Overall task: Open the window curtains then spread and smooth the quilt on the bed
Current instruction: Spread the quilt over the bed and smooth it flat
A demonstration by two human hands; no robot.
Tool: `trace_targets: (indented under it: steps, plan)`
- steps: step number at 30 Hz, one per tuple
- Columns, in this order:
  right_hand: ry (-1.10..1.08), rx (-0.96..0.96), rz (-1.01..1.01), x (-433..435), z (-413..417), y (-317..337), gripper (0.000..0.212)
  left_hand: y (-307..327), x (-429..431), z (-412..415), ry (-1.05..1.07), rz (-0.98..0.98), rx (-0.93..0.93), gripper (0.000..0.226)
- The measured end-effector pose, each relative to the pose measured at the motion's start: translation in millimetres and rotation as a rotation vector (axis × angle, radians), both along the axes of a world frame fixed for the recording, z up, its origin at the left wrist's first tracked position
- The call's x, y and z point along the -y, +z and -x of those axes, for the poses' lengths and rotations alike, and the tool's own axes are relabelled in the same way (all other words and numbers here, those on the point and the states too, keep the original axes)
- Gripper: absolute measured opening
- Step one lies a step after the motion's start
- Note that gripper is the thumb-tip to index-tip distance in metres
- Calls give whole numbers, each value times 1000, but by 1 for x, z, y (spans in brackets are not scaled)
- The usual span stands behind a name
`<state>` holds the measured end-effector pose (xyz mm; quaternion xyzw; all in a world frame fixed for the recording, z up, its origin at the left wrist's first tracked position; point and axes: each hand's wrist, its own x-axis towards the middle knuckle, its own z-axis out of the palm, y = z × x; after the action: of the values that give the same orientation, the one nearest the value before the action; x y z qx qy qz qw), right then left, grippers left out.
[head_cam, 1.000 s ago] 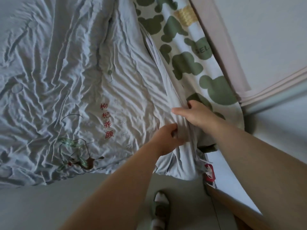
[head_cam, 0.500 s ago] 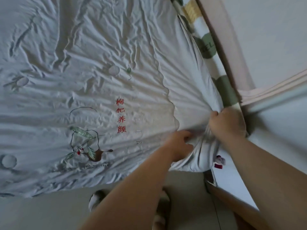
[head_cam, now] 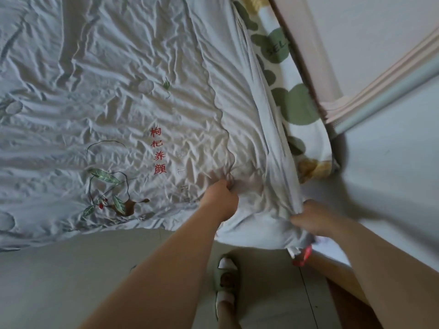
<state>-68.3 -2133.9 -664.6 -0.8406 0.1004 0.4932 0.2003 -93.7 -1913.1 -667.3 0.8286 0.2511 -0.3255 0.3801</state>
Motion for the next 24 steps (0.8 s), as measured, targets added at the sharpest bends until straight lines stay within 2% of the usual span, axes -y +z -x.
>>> trace_targets:
  steps: [4, 8, 10, 13, 15, 17, 19, 21, 24]
  plan:
    - [-5, 215, 240, 44, -11, 5, 17, 4, 6, 4, 1, -26, 12, 33]
    - [121, 180, 300, 25, -14, -5, 15, 6, 10, 2, 0, -55, 53, 28]
    - [115, 265, 263, 5, -15, -3, 16, 7, 6, 0, 7, -86, 80, 28]
    - [-26, 619, 142, -24, -24, 14, 48, 12, 0, -6, 59, -93, 81, 30]
    - [29, 877, 59, -42, -34, 26, 48, 16, -2, -11, 105, -104, 111, 30]
    - [93, 1039, 12, -55, -48, 32, 48, 21, -5, -16, 133, -129, 163, 28]
    - [132, 1044, -33, -66, -65, 32, 41, 23, -10, -24, 145, -178, 212, 27]
    - [170, 989, -60, -76, -81, 29, 24, 24, -18, -33, 146, -224, 243, 24]
    - [188, 880, -35, -91, -104, 27, 21, 29, -32, -45, 162, -264, 252, 23]
